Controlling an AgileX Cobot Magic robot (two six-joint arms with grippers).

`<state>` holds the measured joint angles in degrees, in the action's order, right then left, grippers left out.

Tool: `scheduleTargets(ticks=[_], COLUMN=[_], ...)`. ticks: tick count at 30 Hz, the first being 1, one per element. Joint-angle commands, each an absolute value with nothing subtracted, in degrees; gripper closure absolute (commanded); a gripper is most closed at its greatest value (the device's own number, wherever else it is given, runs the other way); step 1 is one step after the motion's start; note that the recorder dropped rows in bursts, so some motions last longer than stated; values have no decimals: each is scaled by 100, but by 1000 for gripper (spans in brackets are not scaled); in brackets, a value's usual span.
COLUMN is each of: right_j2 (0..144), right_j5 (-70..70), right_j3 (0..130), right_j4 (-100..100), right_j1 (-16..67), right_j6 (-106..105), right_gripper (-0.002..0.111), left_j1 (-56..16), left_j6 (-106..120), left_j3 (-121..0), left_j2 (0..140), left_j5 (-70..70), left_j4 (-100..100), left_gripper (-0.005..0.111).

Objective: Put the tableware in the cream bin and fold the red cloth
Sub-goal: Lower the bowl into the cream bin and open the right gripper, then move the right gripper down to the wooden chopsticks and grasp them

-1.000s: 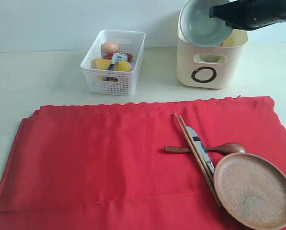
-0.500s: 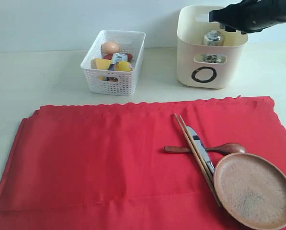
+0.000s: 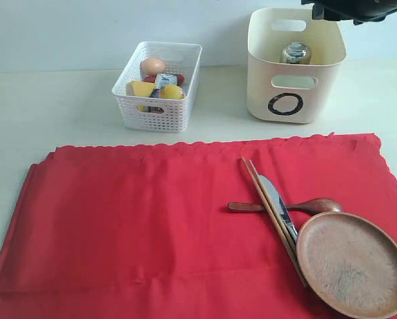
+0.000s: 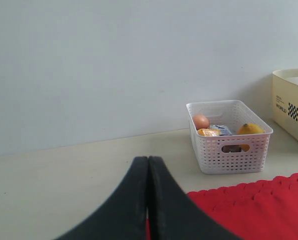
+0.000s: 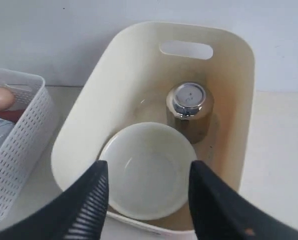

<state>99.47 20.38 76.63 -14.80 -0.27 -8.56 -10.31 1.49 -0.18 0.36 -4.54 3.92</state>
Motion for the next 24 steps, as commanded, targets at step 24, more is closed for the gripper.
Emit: scheduleTargets(ticks=[24], right_j2=[9280], right_j5=[4475], right_j3=[6832], right_j4=[-1443], right_j1=[1293], right_j6=[-2099], right_gripper=[60], left_j1=[-1074], left_j6=[149], left_j3=[0], left_j2=[0], left_j5=[-461], left_j4=[391], left_gripper=[106])
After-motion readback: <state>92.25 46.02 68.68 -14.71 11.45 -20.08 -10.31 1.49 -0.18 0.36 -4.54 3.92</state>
